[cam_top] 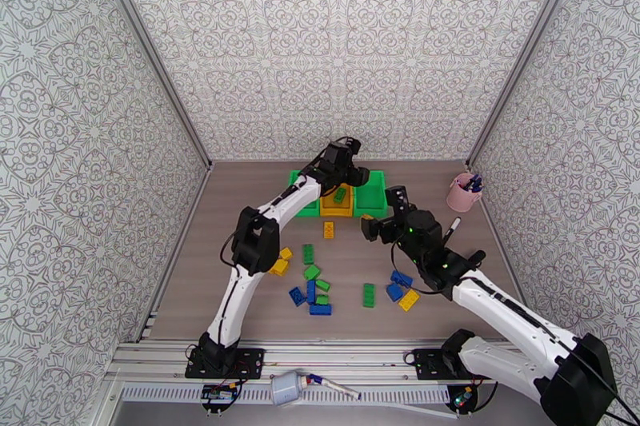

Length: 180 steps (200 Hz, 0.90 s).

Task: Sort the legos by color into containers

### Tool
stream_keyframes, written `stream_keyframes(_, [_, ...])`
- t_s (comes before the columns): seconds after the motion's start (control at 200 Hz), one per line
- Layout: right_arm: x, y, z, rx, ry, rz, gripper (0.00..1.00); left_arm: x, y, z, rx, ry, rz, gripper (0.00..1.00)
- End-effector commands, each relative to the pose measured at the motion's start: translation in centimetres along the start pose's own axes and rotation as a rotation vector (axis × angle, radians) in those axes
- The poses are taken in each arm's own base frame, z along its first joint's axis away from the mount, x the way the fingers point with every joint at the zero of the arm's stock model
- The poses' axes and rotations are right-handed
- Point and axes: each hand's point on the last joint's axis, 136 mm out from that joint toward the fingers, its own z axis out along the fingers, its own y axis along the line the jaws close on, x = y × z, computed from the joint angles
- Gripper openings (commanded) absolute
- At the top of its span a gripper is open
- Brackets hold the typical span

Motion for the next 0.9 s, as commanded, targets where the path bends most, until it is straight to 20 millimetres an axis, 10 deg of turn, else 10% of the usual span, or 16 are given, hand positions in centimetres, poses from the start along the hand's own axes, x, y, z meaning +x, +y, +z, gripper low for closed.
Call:
stream_keyframes(0.0, [1.2,-1.0,-0.4,0.038,0.026,0.014,1.0,-0.8,-0.8,0.5,0.038,-0.01,0.036,0.63])
stream_keyframes(0.895, [1.7,-2.7,-3.1,0.107,0.015,0.044,1.0,-0.8,-2.8,1.8,0.172,-0.028,0.03,0.73])
